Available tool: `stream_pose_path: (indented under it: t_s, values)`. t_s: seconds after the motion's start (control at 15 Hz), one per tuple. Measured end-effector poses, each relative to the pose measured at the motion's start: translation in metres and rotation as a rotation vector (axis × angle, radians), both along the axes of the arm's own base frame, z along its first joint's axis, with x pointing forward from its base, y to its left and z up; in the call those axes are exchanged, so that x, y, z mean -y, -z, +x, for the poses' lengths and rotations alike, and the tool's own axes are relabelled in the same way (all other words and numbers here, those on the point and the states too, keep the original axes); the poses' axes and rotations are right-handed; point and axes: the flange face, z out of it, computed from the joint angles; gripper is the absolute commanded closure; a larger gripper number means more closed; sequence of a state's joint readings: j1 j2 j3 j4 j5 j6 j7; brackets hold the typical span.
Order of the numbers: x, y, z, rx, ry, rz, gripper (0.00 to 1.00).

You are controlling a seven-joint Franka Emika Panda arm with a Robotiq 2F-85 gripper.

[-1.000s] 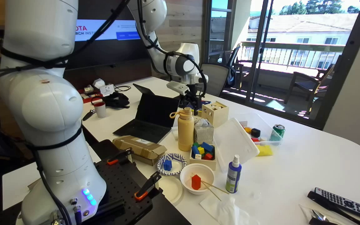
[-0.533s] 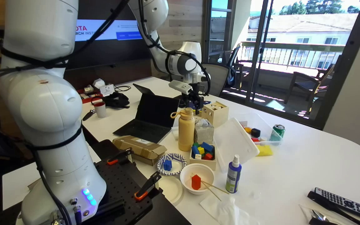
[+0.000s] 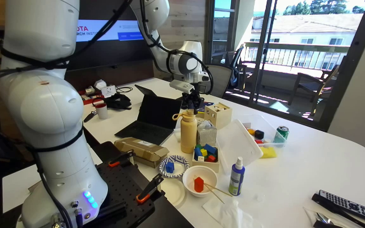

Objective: Twist the lid on the bottle

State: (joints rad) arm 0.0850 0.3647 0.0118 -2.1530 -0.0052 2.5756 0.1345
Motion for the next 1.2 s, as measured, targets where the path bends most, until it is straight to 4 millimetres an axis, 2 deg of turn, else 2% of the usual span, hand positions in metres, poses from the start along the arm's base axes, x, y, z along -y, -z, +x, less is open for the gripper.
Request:
stream_pose_path:
  t_s: [0.47,1.2]
  values:
    - [0.004,-0.001,0.002,-0.009,-0.119,0.019,0.81]
    - [-0.003,0.0,0.022,0.019,-0.323,0.052,0.81]
